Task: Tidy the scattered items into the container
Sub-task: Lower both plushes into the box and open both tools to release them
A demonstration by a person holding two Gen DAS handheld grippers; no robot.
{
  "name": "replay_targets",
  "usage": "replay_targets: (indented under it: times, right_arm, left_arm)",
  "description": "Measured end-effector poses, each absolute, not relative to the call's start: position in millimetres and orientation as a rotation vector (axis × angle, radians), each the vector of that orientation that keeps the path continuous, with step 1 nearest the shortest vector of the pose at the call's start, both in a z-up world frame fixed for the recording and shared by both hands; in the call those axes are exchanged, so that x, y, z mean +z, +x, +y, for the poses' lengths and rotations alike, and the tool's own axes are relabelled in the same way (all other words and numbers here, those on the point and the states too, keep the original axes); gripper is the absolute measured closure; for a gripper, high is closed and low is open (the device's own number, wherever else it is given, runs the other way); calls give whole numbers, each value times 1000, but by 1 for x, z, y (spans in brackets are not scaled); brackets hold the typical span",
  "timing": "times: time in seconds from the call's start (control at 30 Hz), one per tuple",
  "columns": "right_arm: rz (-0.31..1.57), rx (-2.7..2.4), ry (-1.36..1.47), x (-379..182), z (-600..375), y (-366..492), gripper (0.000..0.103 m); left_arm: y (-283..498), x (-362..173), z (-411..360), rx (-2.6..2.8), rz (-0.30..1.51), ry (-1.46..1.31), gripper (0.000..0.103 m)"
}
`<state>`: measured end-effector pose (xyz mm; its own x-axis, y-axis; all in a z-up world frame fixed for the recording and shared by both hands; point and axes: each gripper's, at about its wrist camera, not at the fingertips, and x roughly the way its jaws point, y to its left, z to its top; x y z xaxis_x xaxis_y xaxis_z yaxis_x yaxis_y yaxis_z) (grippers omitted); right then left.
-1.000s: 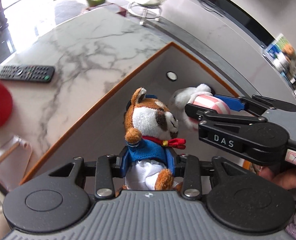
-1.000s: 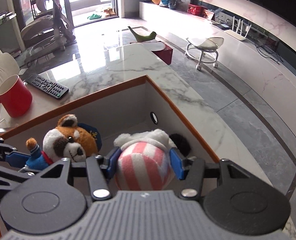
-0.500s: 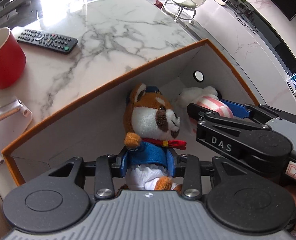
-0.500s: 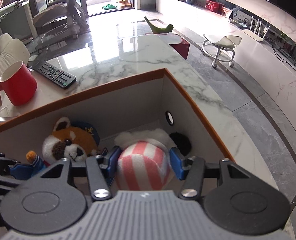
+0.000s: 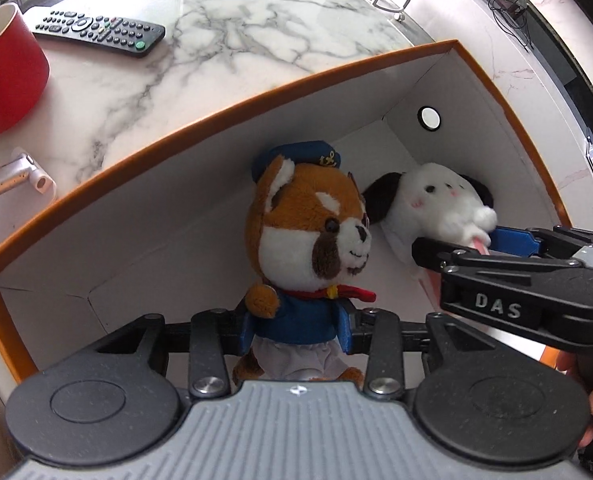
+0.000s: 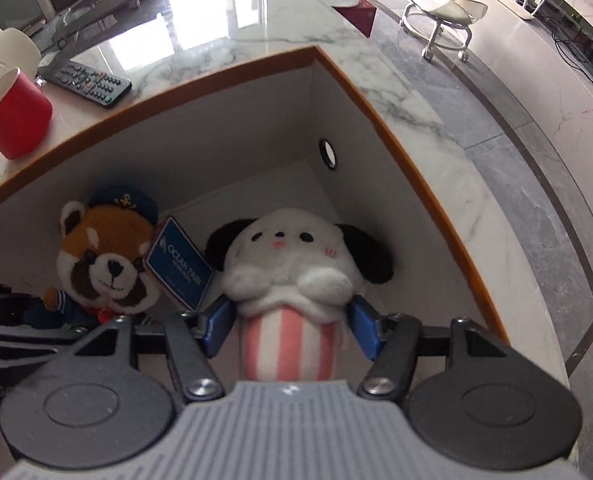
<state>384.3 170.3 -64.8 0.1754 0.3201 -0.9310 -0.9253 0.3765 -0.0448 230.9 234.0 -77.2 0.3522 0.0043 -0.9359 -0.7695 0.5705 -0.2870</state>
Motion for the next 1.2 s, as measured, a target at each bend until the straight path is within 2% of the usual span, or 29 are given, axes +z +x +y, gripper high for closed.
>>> replay_targets:
  times: [0.17,0.5,0.73,0.93,1.03,1.13,1.2]
  right_arm:
    - [973,1024,-749,-67,168,380,41]
    - [704,1195,-784,-54,173,370,43]
    - [747,1178,-803,-61,181,376,43]
    - [795,1102,-847,-64,179,373,39]
    - [799,1068,-866,-61,172,373,36]
    - [787,1035,-870,-56,165,374,26]
    - [784,1021,-859,-51,159,376,24]
  left_arm:
    - [229,-77,233,579,1055,-847,60]
    - [220,-77,228,625,894,-993,62]
    - [221,-86,230,667,887,-1076,62]
    - [225,-95,238,642,930,-1096,59]
    - [227,-98,240,613,963,-1106,54]
    - [228,-99,243,584,973,-1113,48]
    - [228,-99,243,570,973,-1115,43]
